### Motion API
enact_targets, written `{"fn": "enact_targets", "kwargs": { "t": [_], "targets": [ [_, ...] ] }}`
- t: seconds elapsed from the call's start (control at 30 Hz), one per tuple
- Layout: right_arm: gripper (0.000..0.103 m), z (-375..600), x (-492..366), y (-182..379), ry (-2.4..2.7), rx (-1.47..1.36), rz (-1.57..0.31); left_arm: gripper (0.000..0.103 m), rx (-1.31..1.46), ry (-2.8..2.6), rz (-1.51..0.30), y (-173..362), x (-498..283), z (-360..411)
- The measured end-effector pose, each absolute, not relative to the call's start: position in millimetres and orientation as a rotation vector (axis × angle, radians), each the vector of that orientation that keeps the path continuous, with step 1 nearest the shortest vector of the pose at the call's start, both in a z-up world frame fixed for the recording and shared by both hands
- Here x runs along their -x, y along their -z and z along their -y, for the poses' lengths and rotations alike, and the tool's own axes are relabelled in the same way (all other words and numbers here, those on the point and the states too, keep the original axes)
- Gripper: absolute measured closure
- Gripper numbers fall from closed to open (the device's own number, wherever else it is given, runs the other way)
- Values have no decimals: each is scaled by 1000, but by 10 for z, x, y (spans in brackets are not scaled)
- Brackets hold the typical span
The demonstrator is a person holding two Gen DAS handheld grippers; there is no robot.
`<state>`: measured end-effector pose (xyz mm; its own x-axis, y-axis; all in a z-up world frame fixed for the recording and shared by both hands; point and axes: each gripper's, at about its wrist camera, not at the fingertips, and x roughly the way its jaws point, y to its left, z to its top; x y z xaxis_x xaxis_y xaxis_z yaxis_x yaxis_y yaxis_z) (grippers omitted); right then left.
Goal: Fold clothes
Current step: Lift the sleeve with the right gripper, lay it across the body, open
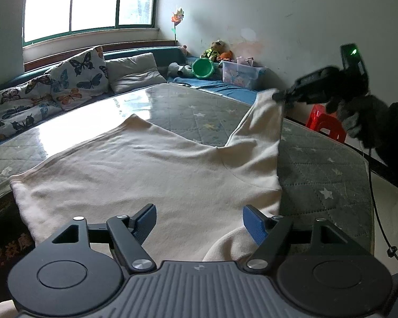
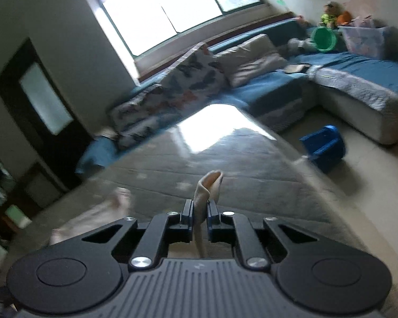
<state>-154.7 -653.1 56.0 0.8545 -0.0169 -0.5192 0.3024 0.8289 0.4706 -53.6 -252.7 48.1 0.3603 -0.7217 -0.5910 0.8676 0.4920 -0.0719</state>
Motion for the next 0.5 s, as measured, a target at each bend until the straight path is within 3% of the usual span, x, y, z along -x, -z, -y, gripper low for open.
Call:
{"fn": "enact_targets", "kwargs": {
  "t": [0.5],
  "targets": [
    [94, 5540, 1335, -1265, -254, -554, -453, 25, -231, 1046, -577, -534, 558, 2380]
  ]
}}
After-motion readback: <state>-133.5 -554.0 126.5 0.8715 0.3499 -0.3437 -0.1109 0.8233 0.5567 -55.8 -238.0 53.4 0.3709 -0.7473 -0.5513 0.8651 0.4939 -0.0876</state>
